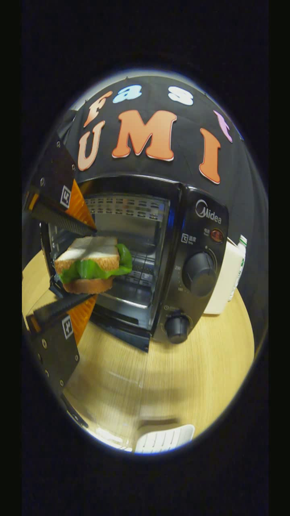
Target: Open the toaster oven, put the food inside, and close the toaster oven door.
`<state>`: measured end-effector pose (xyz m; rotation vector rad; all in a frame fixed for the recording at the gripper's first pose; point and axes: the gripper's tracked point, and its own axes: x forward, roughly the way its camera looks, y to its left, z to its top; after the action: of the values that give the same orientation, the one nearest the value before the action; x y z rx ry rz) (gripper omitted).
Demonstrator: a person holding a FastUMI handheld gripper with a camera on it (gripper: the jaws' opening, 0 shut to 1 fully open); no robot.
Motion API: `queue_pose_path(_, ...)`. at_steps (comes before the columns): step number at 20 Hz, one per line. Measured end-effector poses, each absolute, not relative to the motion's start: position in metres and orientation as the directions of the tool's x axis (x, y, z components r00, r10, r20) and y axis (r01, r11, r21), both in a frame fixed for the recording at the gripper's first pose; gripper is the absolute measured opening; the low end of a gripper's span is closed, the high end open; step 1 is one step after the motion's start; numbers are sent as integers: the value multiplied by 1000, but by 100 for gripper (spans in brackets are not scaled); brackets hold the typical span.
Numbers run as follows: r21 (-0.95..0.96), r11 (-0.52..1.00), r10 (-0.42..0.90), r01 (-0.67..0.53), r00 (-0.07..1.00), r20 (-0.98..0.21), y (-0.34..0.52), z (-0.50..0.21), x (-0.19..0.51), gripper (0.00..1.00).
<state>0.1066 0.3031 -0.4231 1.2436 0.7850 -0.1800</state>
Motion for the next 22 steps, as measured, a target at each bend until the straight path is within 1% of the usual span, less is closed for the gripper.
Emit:
queue_pose_path(2, 777, 343, 296, 528, 724, -623, 302, -422, 105, 98)
queue_pose_path(5, 769, 360, 318, 528, 706, -633, 306, -419, 95, 98)
queue_pose_path(10, 707, 523, 319, 477, 659, -681, 294, -414, 39, 98)
queue_pose_path(16, 579, 773, 311, 260, 640, -703, 274, -390, -32, 98)
queue_pose_path(18, 533, 826, 312, 185, 638, -704, 264, -391, -46, 98)
queue_pose_path(22, 365, 929, 250, 62, 621, -743, 244, -407, -76, 98)
